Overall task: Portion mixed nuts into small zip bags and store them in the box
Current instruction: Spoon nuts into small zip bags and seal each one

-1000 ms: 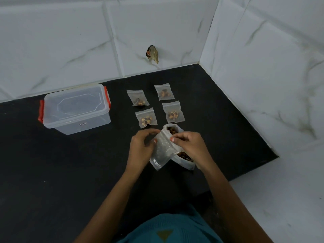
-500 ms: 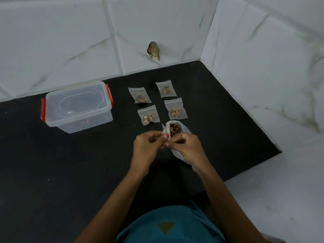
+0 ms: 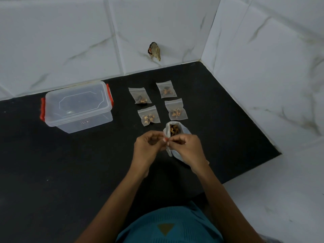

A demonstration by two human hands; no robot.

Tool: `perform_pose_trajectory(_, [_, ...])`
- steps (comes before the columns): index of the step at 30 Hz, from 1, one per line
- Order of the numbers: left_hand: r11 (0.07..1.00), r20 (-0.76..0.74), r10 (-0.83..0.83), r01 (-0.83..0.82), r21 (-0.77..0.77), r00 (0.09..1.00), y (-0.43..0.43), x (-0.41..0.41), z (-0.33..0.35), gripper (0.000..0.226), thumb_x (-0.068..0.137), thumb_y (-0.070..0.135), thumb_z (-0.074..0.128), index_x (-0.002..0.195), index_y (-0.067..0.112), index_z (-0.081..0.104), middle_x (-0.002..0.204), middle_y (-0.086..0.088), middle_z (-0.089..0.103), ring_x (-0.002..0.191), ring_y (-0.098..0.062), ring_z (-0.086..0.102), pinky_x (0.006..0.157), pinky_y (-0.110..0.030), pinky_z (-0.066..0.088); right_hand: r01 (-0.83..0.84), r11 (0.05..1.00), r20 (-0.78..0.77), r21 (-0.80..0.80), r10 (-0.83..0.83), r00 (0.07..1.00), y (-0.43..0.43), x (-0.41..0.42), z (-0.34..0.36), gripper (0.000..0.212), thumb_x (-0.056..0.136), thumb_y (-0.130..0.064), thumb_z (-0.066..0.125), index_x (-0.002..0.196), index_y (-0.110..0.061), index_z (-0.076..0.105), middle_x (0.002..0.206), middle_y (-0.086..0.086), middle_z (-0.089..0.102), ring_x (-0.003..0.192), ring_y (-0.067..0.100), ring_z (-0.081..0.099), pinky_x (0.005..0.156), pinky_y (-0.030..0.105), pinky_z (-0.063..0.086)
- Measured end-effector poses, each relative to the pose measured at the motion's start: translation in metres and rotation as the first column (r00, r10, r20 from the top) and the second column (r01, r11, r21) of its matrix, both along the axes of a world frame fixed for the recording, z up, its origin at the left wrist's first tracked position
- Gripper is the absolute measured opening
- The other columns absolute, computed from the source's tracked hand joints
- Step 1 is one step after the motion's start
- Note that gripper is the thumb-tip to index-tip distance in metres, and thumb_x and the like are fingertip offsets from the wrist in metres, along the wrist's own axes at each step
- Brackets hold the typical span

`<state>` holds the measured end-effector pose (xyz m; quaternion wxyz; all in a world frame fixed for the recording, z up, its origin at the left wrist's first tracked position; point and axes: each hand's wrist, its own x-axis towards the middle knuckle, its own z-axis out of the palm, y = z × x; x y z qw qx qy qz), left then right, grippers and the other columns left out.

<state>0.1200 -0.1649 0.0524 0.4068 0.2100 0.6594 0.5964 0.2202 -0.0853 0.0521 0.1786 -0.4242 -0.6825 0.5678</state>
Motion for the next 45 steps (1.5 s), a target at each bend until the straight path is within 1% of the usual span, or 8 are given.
perform_pose_trajectory(7, [0.999,0.005,0.012,-0.012,-0.04,1.0,0.003,-0.001,0.0,0.015,0.087,0.001,0.058,0.086,0.015,0.064,0.085,-0.002,0.067,0.078,-0.009,0.066,0.069,-0.019,0.055,0.063,0.997,0.043,-0.038,-0.061,0.997,0.004,0.004,0.0,0.006,0.082,-0.012,0.066,0.087,-0.011,0.07,0.083,-0.004,0.068,0.083,0.005,0.063,0.074,0.015,0.049])
perform_pose_trajectory(14, [0.979,-0.417,-0.044,-0.044,-0.198,0.908,0.007,0.001,0.002,0.021,0.082,0.007,0.063,0.077,0.027,0.059,0.078,0.011,0.06,0.074,-0.002,0.059,0.068,-0.016,0.049,0.204,0.958,0.057,0.202,-0.219,0.974,0.005,0.0,0.001,0.021,0.081,-0.005,0.062,0.069,-0.02,0.055,0.069,-0.012,0.056,0.065,-0.001,0.055,0.062,0.01,0.046])
perform_pose_trajectory(18, [0.968,-0.429,-0.075,-0.036,-0.247,0.9,0.005,0.0,0.001,0.024,0.082,0.01,0.064,0.074,0.031,0.055,0.08,0.01,0.06,0.076,-0.006,0.061,0.071,-0.024,0.052,0.128,0.948,0.091,0.291,-0.16,0.983,0.007,0.0,-0.002,0.006,0.082,-0.004,0.062,0.082,-0.009,0.06,0.08,-0.007,0.06,0.071,0.001,0.057,0.069,0.016,0.05])
perform_pose_trajectory(22, [0.97,-0.424,-0.063,-0.044,-0.238,0.904,0.002,-0.007,0.004,0.014,0.083,0.012,0.064,0.081,0.025,0.059,0.082,0.011,0.06,0.078,-0.004,0.06,0.072,-0.021,0.051,0.062,0.949,0.081,0.31,-0.091,0.993,0.012,0.0,0.003,0.022,0.083,0.0,0.061,0.103,-0.008,0.055,0.088,-0.004,0.059,0.08,0.003,0.058,0.066,0.01,0.048])
perform_pose_trajectory(28, [0.978,-0.446,-0.073,-0.024,-0.208,0.892,0.002,-0.016,0.009,0.013,0.083,0.01,0.064,0.09,0.021,0.064,0.082,0.015,0.058,0.079,-0.001,0.058,0.069,-0.013,0.047,-0.11,0.887,0.111,0.45,0.066,0.992,0.021,0.006,0.008,0.016,0.083,0.004,0.059,0.081,-0.012,0.06,0.08,-0.015,0.054,0.074,-0.005,0.055,0.068,0.006,0.047])
perform_pose_trajectory(31, [0.993,-0.428,-0.061,0.011,-0.119,0.902,0.002,-0.017,0.008,0.017,0.083,0.01,0.065,0.099,0.016,0.064,0.086,0.012,0.06,0.081,-0.003,0.061,0.07,-0.013,0.052,-0.199,0.806,0.152,0.557,0.136,0.979,0.018,0.006,0.0,0.021,0.086,0.005,0.052,0.092,-0.005,0.07,0.097,-0.001,0.059,0.091,0.007,0.055,0.081,0.016,0.045])
perform_pose_trajectory(39, [0.929,-0.595,-0.32,0.367,-0.045,0.737,0.008,-0.01,-0.009,0.085,0.054,0.052,0.072,0.124,0.045,0.025,0.124,0.033,0.024,0.123,0.001,0.028,0.101,-0.007,0.022,-0.182,0.82,0.131,0.543,0.132,0.983,0.019,0.009,0.006,0.027,0.089,0.005,0.047,0.102,-0.005,0.068,0.116,0.0,0.053,0.105,-0.002,0.045,0.083,0.003,0.037])
perform_pose_trajectory(45, [0.939,-0.668,-0.256,0.345,0.0,0.699,0.019,0.01,-0.025,0.089,0.067,0.022,0.081,0.133,0.029,0.022,0.131,0.03,0.021,0.127,-0.002,0.026,0.108,-0.016,0.018,-0.219,0.855,0.163,0.47,0.16,0.974,0.014,0.007,0.004,0.025,0.089,-0.003,0.053,0.105,-0.015,0.068,0.131,-0.005,0.045,0.117,-0.001,0.04,0.096,0.028,0.044])
